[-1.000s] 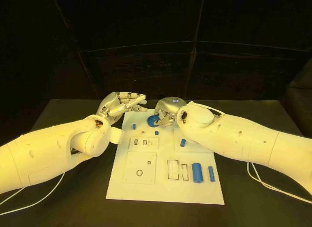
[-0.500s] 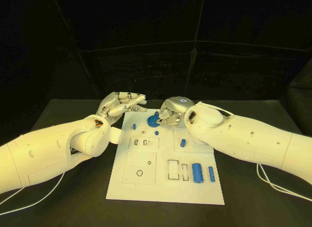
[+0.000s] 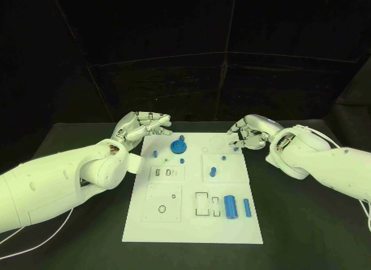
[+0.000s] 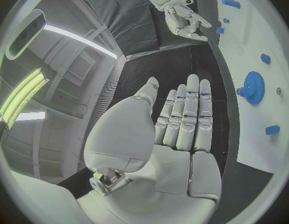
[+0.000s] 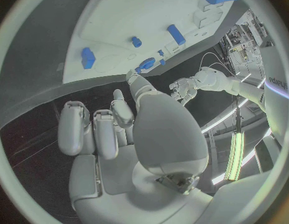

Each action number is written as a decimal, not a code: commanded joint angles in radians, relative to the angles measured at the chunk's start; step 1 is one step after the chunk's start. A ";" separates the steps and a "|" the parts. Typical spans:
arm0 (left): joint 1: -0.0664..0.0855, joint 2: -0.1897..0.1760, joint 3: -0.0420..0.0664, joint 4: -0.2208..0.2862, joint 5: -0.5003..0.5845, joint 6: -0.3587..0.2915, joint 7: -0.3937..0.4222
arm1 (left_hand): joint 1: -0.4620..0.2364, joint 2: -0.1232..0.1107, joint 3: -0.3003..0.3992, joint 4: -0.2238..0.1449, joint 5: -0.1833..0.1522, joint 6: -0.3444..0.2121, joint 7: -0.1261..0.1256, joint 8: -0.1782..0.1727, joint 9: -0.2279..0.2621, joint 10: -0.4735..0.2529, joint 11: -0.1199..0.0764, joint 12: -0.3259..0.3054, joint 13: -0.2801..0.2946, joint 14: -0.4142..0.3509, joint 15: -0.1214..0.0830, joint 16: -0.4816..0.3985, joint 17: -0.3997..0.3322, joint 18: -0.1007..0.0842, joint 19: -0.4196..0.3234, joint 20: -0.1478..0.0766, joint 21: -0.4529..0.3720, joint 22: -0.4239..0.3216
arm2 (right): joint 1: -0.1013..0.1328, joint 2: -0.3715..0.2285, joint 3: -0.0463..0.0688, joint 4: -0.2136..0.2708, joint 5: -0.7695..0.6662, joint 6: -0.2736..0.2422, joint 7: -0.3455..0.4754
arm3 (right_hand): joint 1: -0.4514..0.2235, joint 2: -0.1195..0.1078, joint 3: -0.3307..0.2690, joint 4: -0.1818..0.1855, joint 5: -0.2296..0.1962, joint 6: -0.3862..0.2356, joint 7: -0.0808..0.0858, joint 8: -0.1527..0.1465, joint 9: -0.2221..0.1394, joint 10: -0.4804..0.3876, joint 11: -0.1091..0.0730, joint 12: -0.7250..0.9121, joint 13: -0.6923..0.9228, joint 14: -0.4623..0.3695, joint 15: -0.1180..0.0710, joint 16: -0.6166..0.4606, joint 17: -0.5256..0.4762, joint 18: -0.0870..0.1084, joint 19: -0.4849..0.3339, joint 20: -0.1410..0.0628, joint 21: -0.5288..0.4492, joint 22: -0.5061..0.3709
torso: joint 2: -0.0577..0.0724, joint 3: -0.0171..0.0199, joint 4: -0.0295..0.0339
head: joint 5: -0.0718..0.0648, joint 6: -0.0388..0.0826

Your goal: Assemble the parts on the task board

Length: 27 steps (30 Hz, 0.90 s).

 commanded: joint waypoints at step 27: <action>-0.003 0.018 -0.001 -0.023 -0.004 0.016 0.004 | 0.004 0.008 0.001 -0.006 0.002 0.009 -0.003 -0.003 0.000 0.008 -0.001 -0.006 -0.001 0.004 -0.003 -0.006 0.002 0.014 0.010 -0.002 -0.004 -0.002 | -0.036 0.013 0.000 -0.156 0.098 0.067 0.121 | 0.016 0.004 0.000 -0.021 -0.001 -0.026 0.012 -0.019 -0.004 -0.004 0.005 -0.012 -0.012 0.055 0.003 0.006 0.004 -0.008 0.004 0.002 0.003 -0.001 | 0.000 -0.0008 0.0017 | -0.033 -0.011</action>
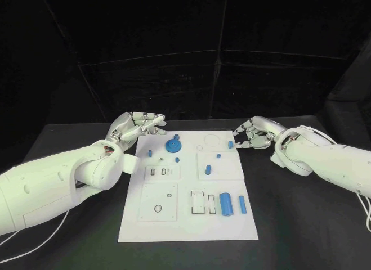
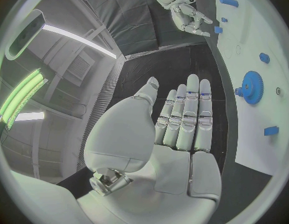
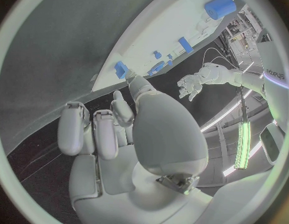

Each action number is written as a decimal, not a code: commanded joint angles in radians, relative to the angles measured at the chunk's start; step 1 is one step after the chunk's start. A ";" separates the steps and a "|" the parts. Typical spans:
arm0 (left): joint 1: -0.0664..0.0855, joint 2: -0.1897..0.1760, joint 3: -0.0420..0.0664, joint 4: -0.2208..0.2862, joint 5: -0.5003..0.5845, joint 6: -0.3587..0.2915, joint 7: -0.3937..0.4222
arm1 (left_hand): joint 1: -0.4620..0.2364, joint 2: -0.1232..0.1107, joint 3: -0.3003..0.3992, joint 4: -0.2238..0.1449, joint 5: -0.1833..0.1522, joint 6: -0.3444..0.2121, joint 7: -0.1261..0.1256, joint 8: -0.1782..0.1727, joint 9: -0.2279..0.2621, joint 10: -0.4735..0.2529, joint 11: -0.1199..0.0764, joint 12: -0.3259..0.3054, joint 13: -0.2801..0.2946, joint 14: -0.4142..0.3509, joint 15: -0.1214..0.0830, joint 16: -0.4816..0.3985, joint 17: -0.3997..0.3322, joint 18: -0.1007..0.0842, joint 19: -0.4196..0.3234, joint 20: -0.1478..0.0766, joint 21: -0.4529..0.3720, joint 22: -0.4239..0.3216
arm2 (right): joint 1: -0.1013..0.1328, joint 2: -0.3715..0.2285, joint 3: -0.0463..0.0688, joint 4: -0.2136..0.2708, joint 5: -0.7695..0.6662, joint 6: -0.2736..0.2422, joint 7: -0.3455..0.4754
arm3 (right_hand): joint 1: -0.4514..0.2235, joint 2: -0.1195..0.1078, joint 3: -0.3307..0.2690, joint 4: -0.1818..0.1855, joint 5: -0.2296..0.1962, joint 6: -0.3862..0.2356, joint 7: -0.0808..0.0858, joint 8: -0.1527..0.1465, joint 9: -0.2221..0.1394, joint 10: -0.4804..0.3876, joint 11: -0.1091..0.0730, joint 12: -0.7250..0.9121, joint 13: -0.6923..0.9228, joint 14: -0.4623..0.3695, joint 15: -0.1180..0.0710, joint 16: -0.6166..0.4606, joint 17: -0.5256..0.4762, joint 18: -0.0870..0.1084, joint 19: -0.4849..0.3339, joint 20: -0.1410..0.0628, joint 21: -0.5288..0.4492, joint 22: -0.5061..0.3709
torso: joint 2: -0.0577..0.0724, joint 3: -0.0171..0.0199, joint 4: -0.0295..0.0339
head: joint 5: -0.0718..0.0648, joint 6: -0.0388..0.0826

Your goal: Assemble the parts on the task board

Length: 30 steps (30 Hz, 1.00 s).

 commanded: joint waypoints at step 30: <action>0.000 -0.001 0.001 -0.002 -0.004 0.014 0.003 | 0.004 0.009 0.001 -0.007 0.002 0.005 0.001 -0.004 0.000 0.009 -0.001 -0.007 -0.001 0.004 -0.003 -0.006 0.002 0.014 0.007 0.001 -0.004 -0.001 | -0.019 0.052 0.000 -0.051 -0.012 0.037 -0.022 | -0.009 0.039 0.007 -0.007 -0.012 0.035 -0.006 0.016 0.007 0.004 0.002 0.010 0.016 0.056 0.002 0.007 0.005 -0.008 0.004 0.003 0.004 -0.001 | -0.001 -0.0002 -0.0012 | 0.007 -0.005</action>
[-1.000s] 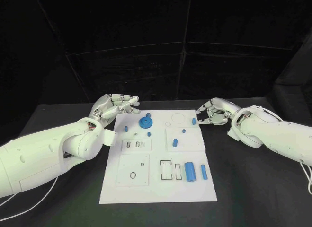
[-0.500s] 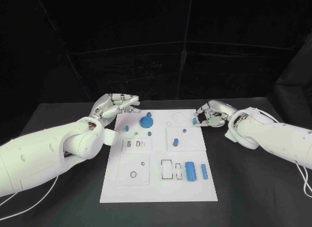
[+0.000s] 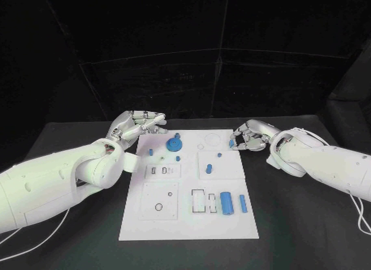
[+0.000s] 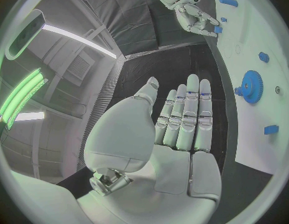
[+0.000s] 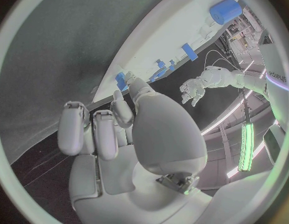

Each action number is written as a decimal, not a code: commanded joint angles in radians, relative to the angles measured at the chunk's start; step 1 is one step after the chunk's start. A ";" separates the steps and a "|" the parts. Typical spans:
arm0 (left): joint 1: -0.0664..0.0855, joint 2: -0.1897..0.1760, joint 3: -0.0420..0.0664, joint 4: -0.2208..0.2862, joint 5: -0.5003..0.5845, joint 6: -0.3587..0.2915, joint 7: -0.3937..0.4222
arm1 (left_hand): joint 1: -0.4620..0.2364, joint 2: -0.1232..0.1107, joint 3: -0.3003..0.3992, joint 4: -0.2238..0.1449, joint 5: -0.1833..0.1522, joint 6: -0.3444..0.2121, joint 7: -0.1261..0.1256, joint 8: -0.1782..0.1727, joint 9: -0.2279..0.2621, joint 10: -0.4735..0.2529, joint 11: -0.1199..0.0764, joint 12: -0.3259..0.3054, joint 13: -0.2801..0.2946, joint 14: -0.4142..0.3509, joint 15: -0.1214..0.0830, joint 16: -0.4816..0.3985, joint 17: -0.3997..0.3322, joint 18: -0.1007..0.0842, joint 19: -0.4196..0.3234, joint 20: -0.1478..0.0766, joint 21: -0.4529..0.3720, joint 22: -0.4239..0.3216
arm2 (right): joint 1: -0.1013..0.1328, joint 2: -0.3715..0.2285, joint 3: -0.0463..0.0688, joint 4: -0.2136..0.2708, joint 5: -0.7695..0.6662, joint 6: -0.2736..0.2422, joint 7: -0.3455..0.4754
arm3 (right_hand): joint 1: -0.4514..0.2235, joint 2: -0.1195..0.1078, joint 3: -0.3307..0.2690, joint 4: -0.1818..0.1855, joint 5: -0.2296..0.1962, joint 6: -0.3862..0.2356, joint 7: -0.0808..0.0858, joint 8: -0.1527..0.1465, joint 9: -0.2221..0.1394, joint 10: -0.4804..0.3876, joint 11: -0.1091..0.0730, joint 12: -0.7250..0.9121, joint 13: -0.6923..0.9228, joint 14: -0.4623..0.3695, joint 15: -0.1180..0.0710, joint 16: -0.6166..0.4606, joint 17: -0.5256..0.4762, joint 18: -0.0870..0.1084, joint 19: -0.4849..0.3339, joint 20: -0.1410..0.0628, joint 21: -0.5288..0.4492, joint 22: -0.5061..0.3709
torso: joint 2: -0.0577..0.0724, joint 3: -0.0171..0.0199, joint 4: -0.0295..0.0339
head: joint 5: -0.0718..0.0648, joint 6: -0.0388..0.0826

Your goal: Assemble the parts on the task board

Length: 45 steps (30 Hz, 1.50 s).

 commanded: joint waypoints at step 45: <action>0.001 -0.008 0.001 0.005 -0.004 0.009 0.000 | 0.007 0.012 0.002 -0.009 0.002 0.006 0.001 -0.006 0.000 0.010 -0.001 -0.006 -0.001 0.004 -0.003 -0.008 0.002 0.014 0.008 0.001 -0.005 -0.002 | -0.007 -0.011 0.001 0.063 0.049 -0.091 -0.037 | -0.015 0.092 0.118 -0.026 -0.039 0.103 -0.029 0.018 -0.003 0.032 -0.023 0.035 0.042 0.059 -0.021 0.006 0.021 -0.011 0.012 -0.020 0.011 0.014 | -0.002 -0.0011 -0.0010 | 0.000 -0.003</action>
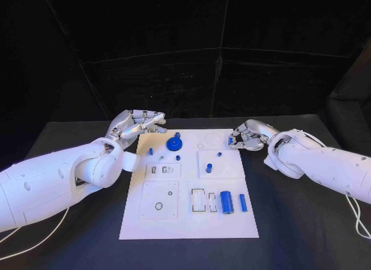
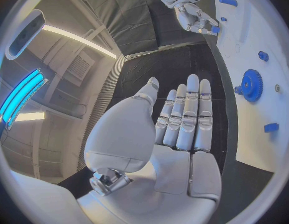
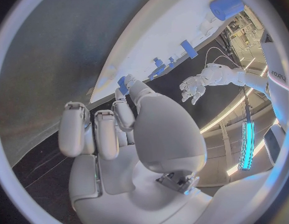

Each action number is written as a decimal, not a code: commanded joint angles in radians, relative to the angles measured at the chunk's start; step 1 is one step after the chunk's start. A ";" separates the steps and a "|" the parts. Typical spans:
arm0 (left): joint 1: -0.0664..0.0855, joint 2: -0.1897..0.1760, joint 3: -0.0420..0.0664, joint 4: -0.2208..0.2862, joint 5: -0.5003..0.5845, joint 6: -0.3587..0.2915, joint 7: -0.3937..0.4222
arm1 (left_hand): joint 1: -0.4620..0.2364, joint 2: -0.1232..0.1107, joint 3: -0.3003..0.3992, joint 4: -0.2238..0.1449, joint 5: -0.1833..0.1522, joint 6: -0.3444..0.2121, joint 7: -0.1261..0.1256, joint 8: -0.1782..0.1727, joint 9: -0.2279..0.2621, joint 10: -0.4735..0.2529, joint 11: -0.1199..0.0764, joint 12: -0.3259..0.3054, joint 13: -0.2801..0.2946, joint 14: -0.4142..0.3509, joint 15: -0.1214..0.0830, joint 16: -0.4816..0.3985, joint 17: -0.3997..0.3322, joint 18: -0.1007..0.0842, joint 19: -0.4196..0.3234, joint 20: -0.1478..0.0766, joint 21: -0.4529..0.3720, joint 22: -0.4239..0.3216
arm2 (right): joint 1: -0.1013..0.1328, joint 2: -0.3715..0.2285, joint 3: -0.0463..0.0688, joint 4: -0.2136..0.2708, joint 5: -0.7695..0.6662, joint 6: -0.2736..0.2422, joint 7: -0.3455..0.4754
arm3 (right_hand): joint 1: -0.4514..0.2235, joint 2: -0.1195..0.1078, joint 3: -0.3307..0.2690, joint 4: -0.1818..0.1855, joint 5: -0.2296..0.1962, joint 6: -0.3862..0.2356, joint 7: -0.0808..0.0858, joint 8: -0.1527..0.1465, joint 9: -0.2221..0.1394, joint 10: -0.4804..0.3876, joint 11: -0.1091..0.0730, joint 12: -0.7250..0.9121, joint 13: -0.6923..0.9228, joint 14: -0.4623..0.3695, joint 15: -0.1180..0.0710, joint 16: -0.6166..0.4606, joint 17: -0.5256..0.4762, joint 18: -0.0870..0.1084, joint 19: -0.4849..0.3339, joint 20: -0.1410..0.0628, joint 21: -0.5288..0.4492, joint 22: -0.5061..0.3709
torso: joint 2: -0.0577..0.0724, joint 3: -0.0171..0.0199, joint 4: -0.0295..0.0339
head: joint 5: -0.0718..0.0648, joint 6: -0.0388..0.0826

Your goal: Assemble the parts on the task board

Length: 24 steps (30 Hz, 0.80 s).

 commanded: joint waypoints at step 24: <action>0.002 -0.013 0.001 0.004 -0.004 0.003 -0.004 | 0.007 0.010 0.001 -0.011 0.002 0.007 0.000 -0.007 -0.001 0.007 0.002 -0.008 -0.001 0.004 -0.003 -0.006 0.003 0.014 0.008 0.000 -0.006 -0.003 | 0.007 0.073 0.002 0.285 -0.144 -0.068 -0.168 | -0.023 0.001 0.054 -0.014 0.041 0.000 0.007 -0.020 -0.001 0.011 0.005 0.006 0.009 0.058 -0.002 0.007 0.024 -0.013 0.007 -0.004 0.011 0.015 | -0.023 -0.0105 0.0067 | 0.026 -0.003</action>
